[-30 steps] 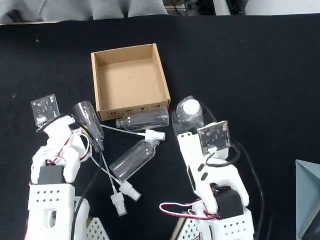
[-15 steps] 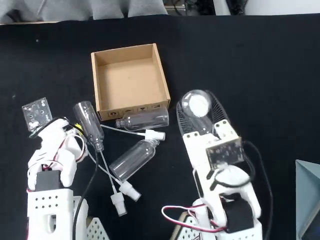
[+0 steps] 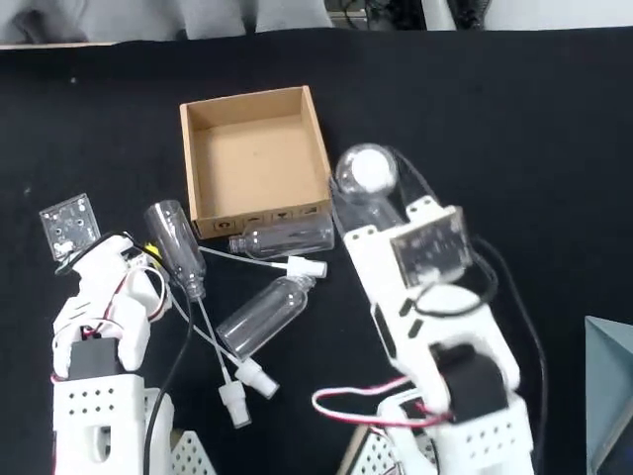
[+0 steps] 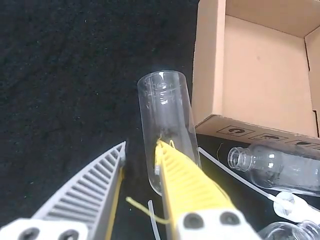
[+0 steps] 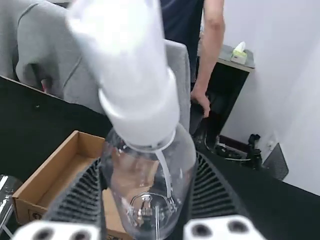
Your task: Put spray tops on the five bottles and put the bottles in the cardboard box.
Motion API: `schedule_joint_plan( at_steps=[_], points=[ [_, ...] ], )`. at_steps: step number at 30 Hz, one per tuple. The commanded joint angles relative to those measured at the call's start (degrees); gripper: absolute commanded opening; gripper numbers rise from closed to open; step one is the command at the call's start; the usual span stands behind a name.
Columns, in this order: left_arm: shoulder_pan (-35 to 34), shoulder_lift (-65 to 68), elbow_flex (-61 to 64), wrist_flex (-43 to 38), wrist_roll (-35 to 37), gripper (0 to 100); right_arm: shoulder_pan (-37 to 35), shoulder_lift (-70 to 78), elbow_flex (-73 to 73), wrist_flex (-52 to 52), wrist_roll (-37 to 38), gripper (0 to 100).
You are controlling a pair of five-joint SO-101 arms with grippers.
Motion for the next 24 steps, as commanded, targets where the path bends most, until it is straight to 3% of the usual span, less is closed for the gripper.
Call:
schedule_joint_plan(
  at_steps=[1,10,24],
  points=[
    [-0.48,-1.05,-0.48,-1.14,0.35,8,-2.46,5.76,-4.7,-5.71,0.0,2.9],
    [-0.57,-1.05,-0.57,-1.14,0.35,8,-2.55,17.63,-4.79,-15.38,0.0,2.9],
    [-0.57,-1.05,-0.84,-1.14,0.35,8,-10.46,31.87,-4.88,-31.12,-3.96,3.1]
  ],
)
